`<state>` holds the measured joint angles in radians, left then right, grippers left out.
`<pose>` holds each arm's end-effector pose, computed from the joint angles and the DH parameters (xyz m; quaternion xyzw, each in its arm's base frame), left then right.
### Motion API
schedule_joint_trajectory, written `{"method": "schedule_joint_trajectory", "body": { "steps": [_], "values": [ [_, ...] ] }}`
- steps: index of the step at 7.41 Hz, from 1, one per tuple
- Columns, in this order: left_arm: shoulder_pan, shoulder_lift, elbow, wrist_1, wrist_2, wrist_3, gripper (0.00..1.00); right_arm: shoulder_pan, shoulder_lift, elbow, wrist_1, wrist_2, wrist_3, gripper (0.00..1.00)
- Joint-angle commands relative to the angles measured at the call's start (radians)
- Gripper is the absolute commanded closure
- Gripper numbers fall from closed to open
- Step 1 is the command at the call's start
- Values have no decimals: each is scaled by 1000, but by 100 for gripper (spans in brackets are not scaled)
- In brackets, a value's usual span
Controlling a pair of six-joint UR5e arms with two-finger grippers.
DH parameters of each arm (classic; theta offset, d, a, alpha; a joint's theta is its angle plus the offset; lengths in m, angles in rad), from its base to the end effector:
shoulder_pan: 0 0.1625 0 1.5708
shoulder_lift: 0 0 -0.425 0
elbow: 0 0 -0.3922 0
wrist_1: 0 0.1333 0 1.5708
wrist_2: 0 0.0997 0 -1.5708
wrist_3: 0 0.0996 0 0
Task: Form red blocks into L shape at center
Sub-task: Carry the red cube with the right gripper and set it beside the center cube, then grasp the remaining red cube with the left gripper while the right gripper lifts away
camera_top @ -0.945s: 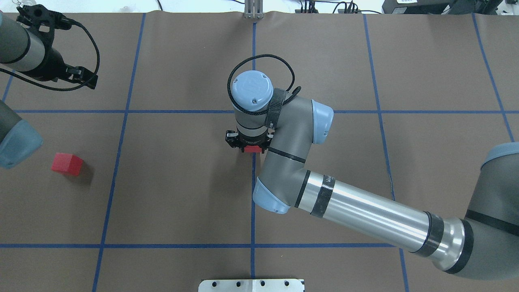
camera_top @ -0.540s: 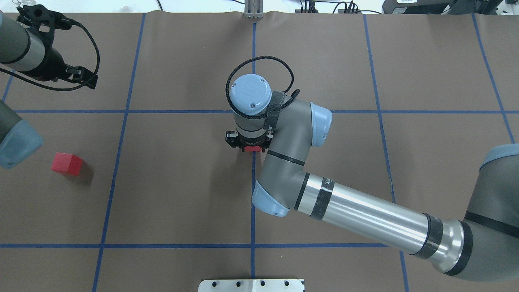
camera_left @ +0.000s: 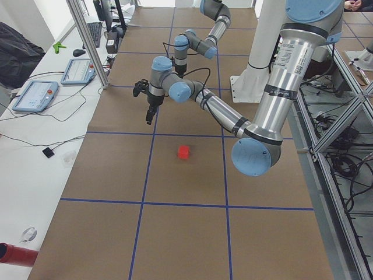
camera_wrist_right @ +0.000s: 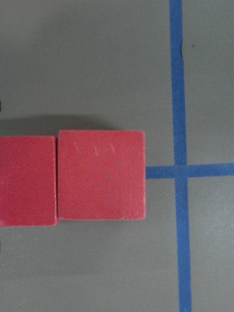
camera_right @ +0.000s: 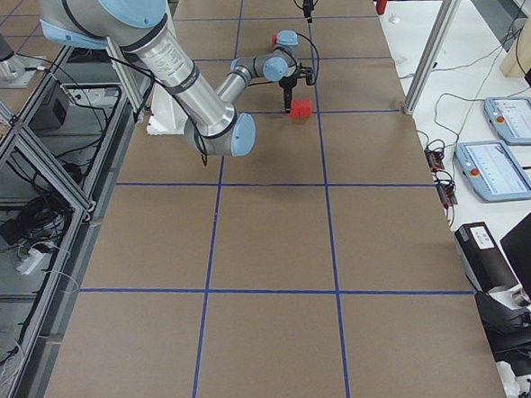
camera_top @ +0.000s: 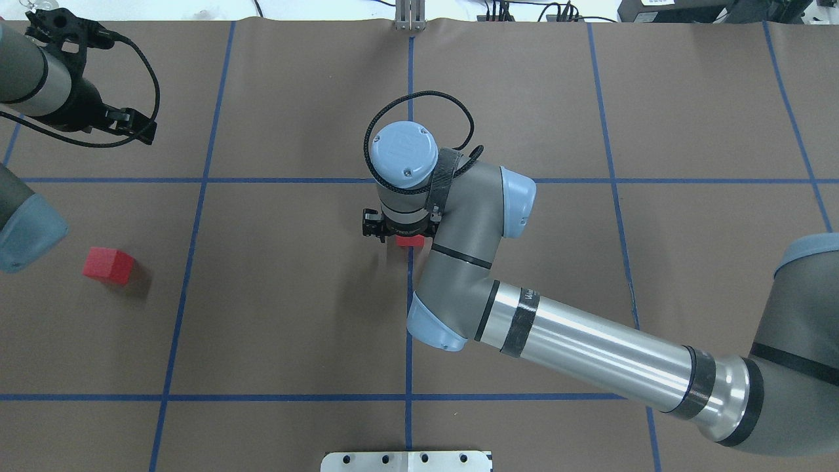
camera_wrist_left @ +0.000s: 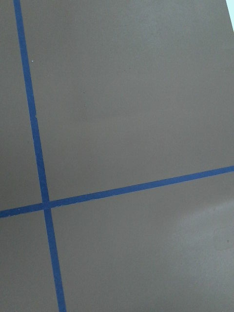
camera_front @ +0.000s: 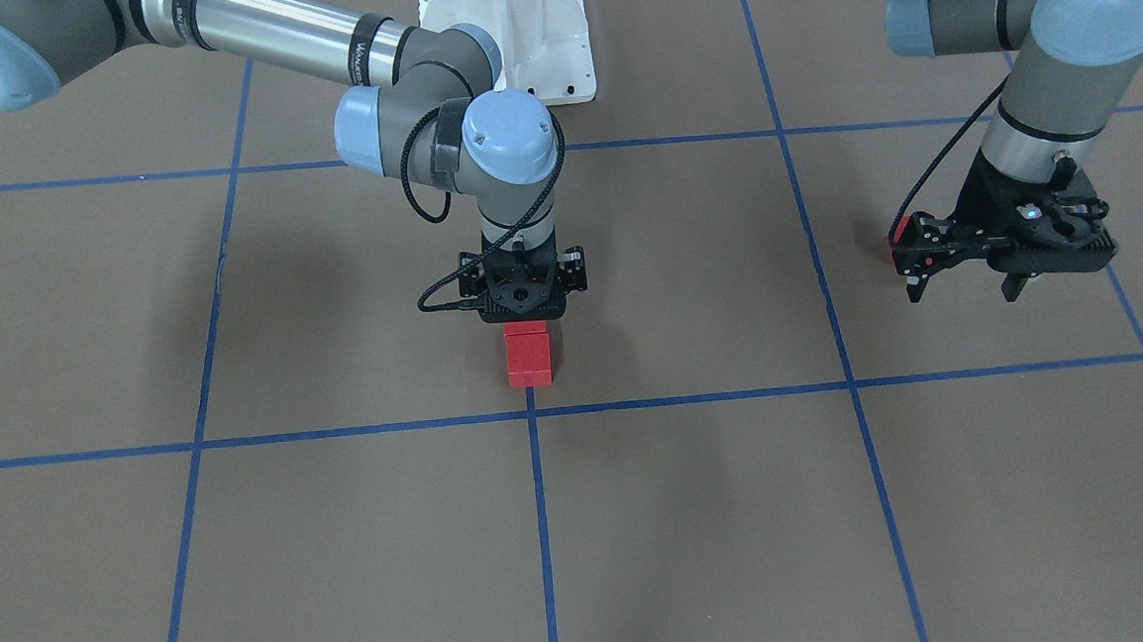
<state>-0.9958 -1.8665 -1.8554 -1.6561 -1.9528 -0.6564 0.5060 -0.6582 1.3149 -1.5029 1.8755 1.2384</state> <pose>0.2387 -0.5452 0.3651 0.1582 0.3317 0.0242 0.9297 -0.6360 -0.4707 0.1881 0.0130 -0.3777 0.0265 0.9254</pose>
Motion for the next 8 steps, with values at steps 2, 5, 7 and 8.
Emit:
{"method": "schedule_joint_trajectory", "body": {
  "steps": [2,5,7,8],
  "values": [
    [-18,155,-5,-154,-1,43,0,18,-9,67,4,10,1,2],
    [-6,309,71,-417,6,-64,0,75,-137,260,1,48,-2,1],
    [43,354,152,-642,12,-172,0,111,-172,308,1,66,-2,1],
    [74,352,156,-657,12,-222,0,117,-175,314,3,66,-2,1]
  ]
}}
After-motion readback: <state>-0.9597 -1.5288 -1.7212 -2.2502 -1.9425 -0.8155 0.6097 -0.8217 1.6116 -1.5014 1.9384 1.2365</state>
